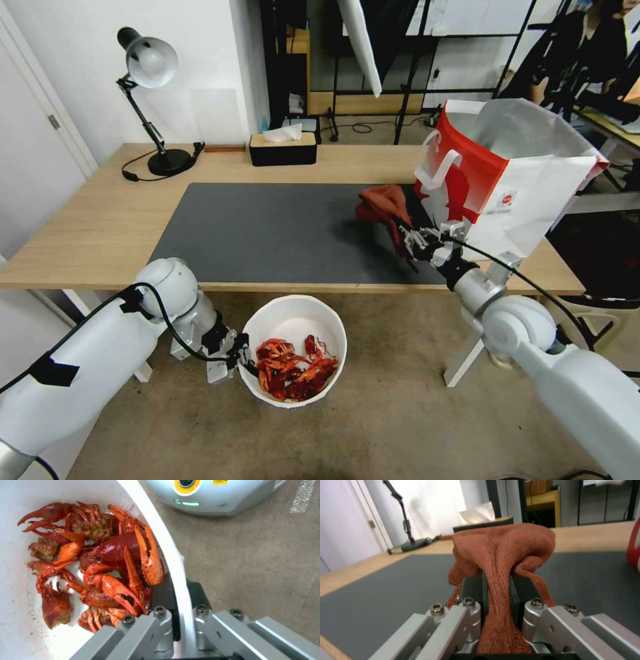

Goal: Sweep shrimp from table into container with towel, then put container into takeout bag.

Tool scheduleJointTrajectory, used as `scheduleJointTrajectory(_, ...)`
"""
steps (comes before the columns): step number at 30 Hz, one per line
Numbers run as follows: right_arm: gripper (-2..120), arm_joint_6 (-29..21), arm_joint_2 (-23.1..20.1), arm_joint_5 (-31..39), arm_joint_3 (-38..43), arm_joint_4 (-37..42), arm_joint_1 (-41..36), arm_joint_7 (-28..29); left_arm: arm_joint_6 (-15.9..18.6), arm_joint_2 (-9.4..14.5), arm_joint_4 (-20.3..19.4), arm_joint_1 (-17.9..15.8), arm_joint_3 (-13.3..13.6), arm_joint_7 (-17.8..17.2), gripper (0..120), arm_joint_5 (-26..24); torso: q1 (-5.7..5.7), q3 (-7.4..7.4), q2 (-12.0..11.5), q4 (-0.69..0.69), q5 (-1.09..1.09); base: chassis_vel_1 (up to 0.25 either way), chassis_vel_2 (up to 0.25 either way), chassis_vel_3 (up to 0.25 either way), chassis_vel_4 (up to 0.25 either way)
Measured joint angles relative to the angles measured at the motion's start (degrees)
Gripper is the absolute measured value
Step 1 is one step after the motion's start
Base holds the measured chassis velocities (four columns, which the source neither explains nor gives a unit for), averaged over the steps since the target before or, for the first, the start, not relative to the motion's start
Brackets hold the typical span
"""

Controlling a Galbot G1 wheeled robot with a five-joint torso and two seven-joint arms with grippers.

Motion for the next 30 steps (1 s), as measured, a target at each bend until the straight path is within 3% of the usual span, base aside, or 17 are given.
scheduleJointTrajectory(30, 10, 2.1, 4.8, -4.5, -0.9, -6.8, 0.1, 5.7, 0.0, -0.4, 1.3, 0.8, -0.2, 0.0, 0, 0.5, 0.01, 0.01, 0.0, 0.00, -0.01, 0.000, 0.000, 0.000, 0.000)
